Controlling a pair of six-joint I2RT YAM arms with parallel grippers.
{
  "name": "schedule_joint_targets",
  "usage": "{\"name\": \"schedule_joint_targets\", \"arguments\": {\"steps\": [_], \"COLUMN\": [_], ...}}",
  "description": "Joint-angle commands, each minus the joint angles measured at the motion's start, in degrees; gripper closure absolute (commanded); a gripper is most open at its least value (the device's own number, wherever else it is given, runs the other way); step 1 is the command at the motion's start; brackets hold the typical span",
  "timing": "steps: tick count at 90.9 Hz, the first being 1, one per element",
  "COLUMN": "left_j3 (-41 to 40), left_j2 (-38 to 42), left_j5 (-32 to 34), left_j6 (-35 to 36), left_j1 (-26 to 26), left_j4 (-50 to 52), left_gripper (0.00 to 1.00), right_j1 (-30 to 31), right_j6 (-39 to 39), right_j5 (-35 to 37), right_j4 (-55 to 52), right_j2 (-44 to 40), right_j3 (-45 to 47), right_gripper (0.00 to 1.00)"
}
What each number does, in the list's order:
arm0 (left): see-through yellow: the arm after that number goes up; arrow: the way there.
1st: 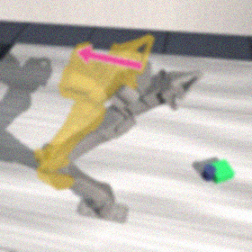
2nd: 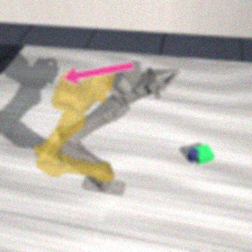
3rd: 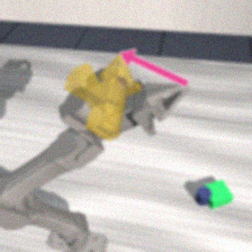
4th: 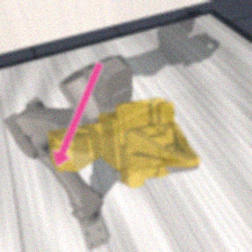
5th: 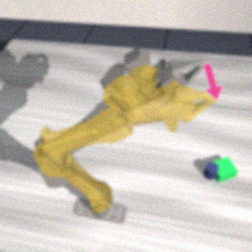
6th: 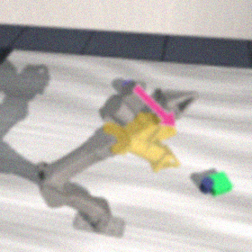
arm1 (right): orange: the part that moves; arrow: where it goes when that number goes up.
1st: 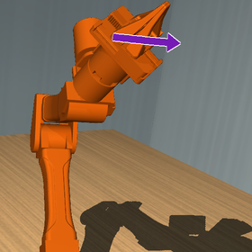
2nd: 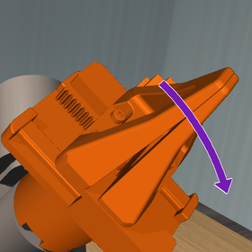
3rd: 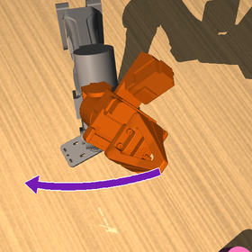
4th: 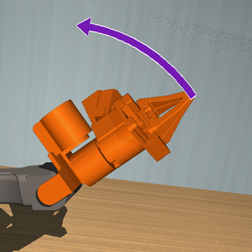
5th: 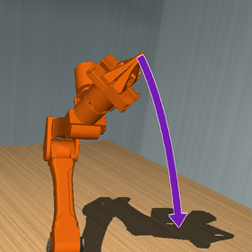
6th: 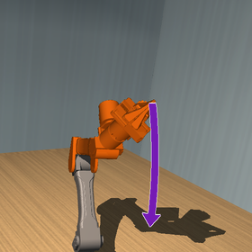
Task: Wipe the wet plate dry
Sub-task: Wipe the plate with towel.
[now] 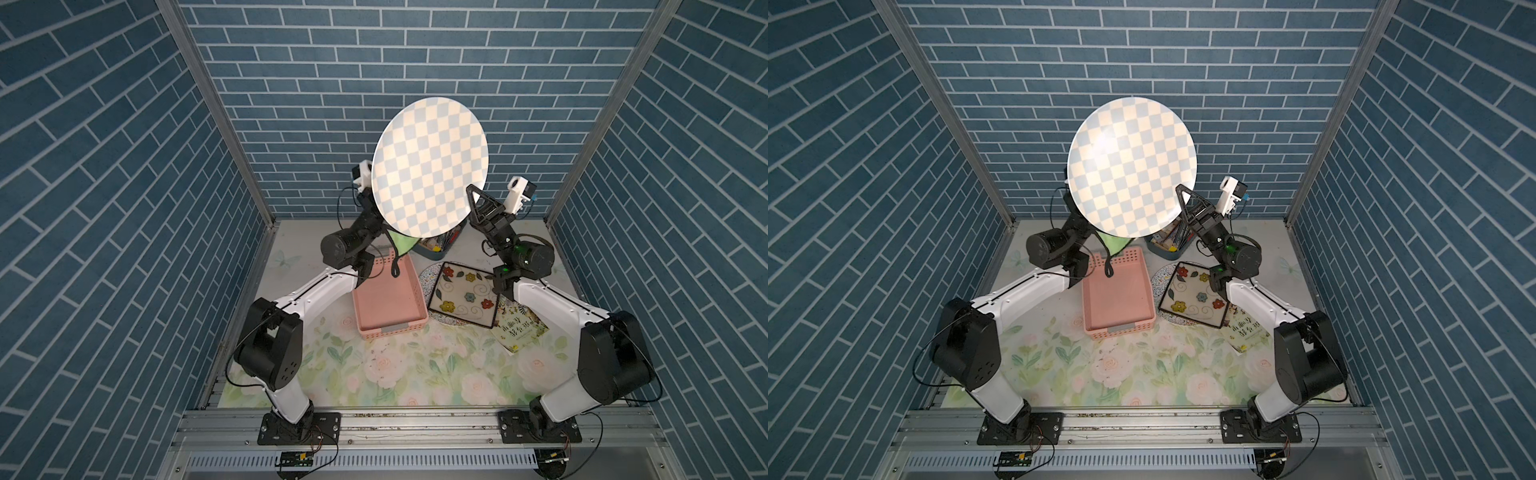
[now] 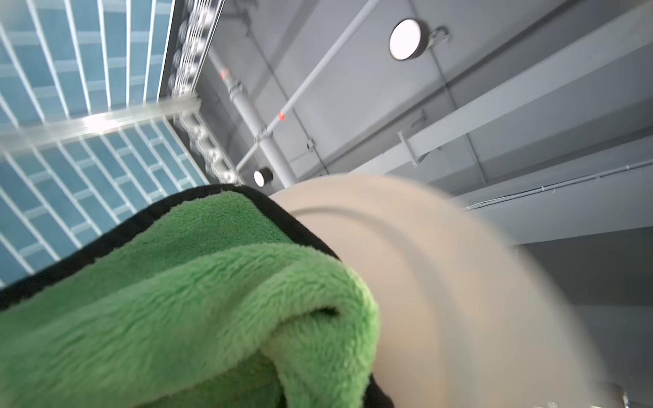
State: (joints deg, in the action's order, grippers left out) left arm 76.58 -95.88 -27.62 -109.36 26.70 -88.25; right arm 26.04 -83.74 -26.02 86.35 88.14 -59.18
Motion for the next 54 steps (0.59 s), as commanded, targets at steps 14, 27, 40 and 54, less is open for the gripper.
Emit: {"name": "schedule_joint_targets", "arguments": {"steps": [14, 27, 40, 54], "left_j3": [6.9, 2.1, -12.9, -26.5], "left_j2": [0.0, 0.3, 7.7, 22.1], "left_j5": [0.5, -0.9, -3.4, -6.0], "left_j6": [-1.6, -0.2, 4.7, 17.7], "left_j1": [-0.2, 4.8, 4.8, -1.7], "left_j4": [-13.3, -14.1, -12.8, 2.0], "left_gripper": [1.0, 1.0, 1.0, 1.0], "right_j1": [11.2, 9.3, 3.6, -2.7], "right_j6": [5.8, 4.1, 2.0, 1.3], "right_j5": [2.9, 2.6, 4.4, 7.3], "right_j4": [-0.3, -0.8, -1.5, -2.0], "right_j2": [-0.8, 3.4, 4.7, -0.3], "right_j3": [5.3, -4.1, -9.3, -1.7], "right_gripper": [1.0, 1.0, 1.0, 1.0]}}
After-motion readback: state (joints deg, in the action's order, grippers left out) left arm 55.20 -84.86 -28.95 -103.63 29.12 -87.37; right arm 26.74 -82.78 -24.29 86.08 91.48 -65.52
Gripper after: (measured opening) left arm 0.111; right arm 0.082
